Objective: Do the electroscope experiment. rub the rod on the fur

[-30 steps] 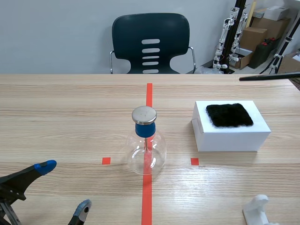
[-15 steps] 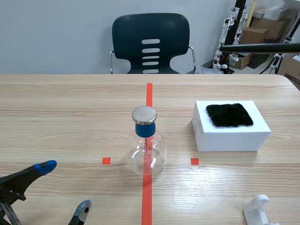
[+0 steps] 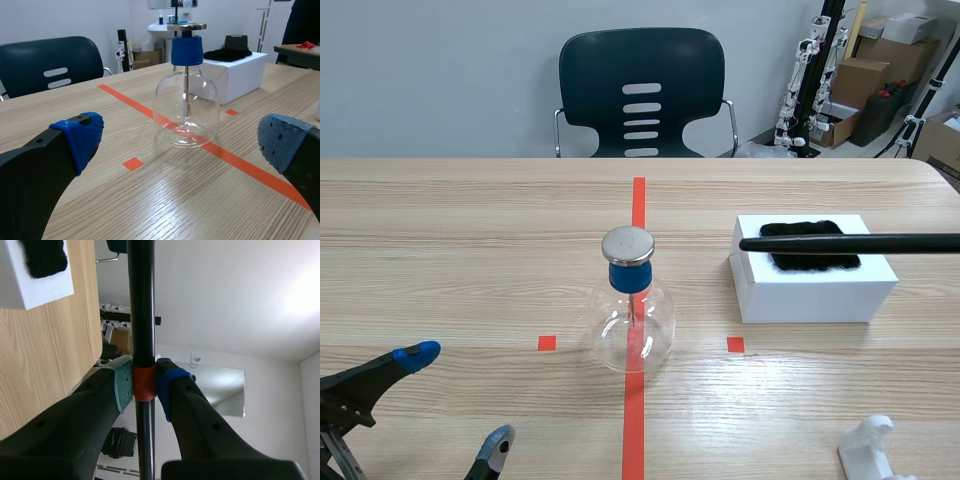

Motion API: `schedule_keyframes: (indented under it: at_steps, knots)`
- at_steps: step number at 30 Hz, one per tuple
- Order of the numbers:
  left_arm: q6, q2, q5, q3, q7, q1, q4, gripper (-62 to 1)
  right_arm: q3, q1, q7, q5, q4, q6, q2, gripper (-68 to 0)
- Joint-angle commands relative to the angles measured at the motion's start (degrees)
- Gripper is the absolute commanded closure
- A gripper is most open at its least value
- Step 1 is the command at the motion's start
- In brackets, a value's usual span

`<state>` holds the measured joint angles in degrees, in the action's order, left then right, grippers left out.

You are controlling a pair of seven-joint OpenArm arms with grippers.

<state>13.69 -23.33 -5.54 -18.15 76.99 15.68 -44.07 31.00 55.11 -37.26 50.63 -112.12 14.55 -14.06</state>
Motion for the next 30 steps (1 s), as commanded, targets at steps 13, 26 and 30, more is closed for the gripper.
schedule_keyframes:
  at_steps: [13,26,30]
  knots:
    - [0.15,-0.04,0.35,0.07,1.18,0.00,-0.66,-62.3,0.02,-0.81,-0.42,-0.70,-0.13,0.83,-0.20,-2.0]
    - [0.15,-0.04,0.35,0.07,1.18,0.00,-0.66,-62.3,0.02,-0.83,2.01,-0.72,-0.13,0.83,-0.20,-2.0]
    - [0.15,-0.04,0.35,0.07,1.18,0.00,-0.66,-62.3,0.02,-0.81,1.99,-0.72,-0.13,0.83,-0.20,-2.0]
